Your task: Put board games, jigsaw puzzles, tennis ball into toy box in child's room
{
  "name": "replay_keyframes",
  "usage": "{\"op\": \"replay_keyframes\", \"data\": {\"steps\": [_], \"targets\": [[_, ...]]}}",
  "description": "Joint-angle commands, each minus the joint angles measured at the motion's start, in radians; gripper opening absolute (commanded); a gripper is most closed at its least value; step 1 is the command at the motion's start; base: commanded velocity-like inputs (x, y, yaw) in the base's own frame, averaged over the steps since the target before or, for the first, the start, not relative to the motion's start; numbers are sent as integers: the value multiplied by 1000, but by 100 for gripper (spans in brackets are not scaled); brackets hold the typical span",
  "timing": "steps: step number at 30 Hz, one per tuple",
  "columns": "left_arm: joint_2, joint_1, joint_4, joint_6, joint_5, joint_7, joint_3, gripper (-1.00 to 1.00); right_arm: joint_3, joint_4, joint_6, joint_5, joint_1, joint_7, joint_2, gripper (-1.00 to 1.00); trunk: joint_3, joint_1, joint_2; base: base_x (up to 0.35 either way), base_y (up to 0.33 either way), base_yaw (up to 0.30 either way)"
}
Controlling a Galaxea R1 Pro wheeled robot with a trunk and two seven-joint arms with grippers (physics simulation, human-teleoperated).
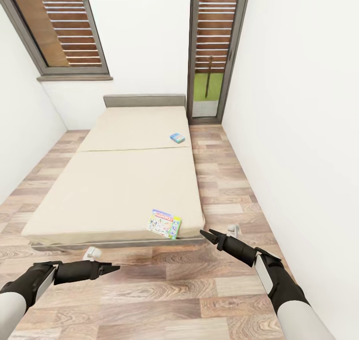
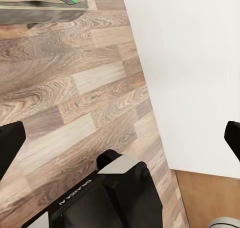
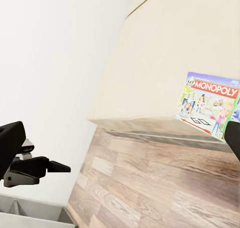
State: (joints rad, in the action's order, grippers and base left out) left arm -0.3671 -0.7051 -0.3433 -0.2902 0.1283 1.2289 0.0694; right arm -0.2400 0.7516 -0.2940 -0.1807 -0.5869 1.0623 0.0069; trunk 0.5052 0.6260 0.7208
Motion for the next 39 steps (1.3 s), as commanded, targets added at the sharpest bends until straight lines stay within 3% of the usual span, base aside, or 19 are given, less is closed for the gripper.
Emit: {"op": "replay_keyframes", "data": {"steps": [1,39], "targets": [[-1,-1,0,-11,10,1,7,100,-3,0,-10,-3,-1,4,1,100,3,4,8,0,0,0],[-1,-1,0,-11,10,1,7,100,-2,0,1,-3,-1,3,1,100,59,150,274,0,0,0]]}}
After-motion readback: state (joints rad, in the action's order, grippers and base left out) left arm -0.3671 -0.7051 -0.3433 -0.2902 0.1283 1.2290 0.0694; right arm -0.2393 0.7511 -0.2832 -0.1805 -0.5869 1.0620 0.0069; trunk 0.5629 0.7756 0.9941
